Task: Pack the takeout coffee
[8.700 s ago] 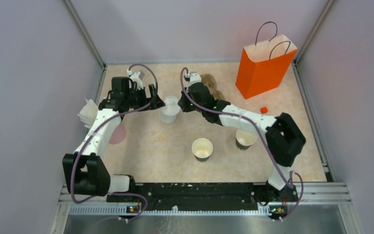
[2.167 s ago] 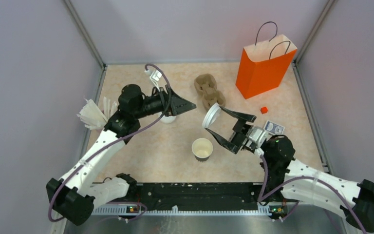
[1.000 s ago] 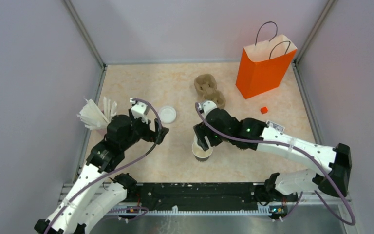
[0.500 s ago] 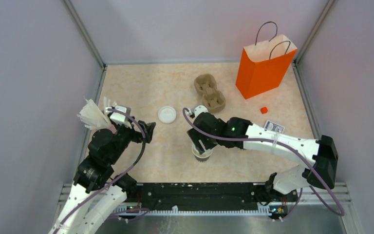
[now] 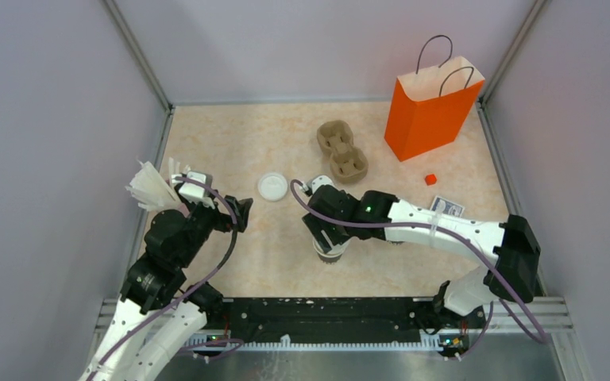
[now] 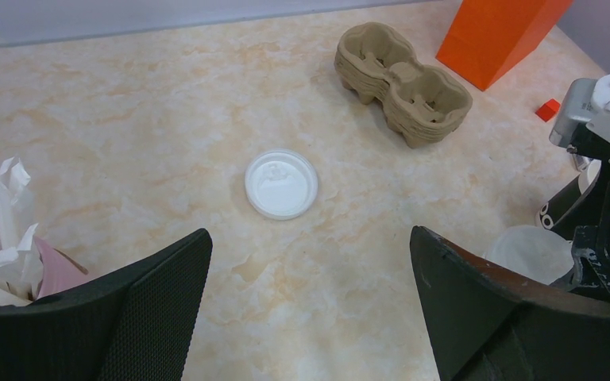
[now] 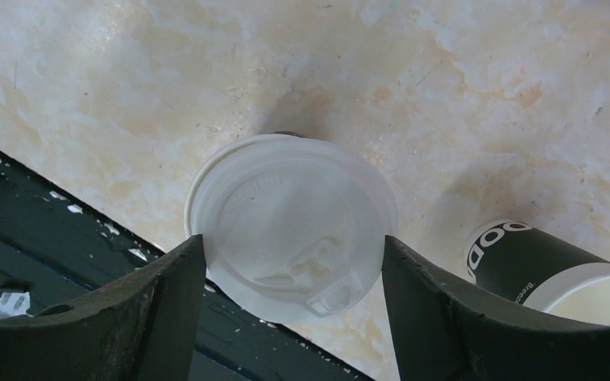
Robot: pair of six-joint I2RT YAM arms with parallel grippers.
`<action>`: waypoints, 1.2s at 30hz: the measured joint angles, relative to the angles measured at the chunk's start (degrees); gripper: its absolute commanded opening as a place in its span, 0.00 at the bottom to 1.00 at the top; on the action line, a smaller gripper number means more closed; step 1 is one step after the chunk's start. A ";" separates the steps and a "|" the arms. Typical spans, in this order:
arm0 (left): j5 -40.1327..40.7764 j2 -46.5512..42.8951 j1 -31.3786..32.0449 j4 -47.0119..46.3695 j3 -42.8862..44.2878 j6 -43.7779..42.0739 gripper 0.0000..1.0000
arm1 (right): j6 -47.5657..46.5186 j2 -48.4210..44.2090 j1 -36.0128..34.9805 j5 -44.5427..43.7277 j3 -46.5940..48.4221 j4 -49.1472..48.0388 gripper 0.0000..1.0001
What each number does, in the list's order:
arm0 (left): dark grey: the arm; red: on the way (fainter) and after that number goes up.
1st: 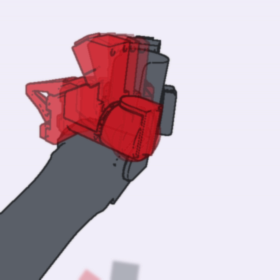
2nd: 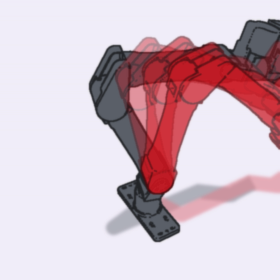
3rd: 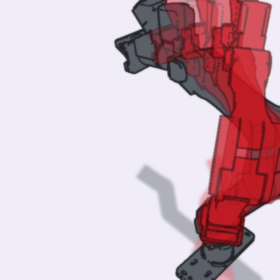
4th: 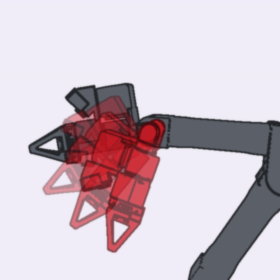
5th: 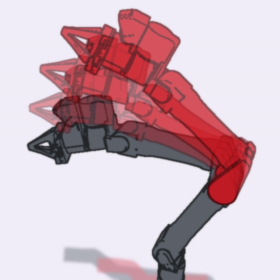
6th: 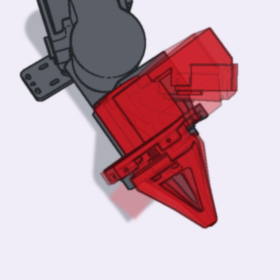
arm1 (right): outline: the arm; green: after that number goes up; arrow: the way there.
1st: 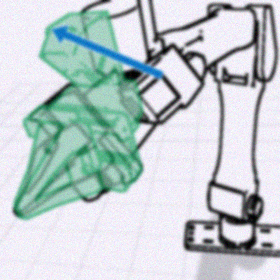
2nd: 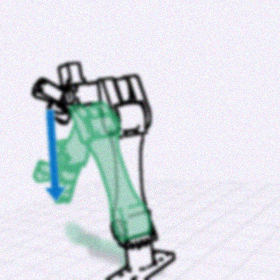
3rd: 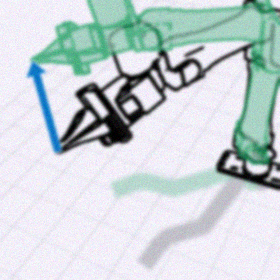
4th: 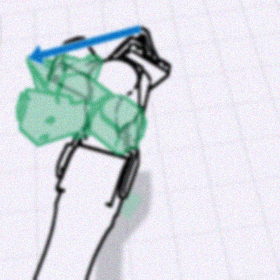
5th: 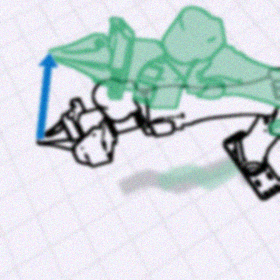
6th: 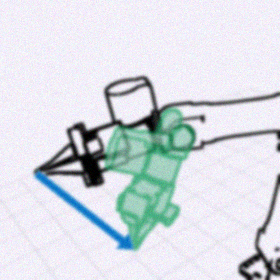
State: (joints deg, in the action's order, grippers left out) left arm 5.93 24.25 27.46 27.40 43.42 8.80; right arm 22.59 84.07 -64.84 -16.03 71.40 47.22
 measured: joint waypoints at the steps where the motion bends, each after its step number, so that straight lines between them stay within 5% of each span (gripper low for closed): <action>1: 0.04 0.00 0.00 0.02 0.00 0.00 0.99 | -0.02 0.20 0.00 0.07 0.04 0.20 0.69; 36: 0.98 0.00 0.00 0.02 -0.04 0.00 0.99 | -0.94 4.92 -1.33 0.48 5.66 5.57 0.70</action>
State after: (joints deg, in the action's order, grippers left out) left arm 6.92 24.25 27.46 27.42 43.38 8.80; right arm 21.65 88.99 -66.17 -15.55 77.06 52.80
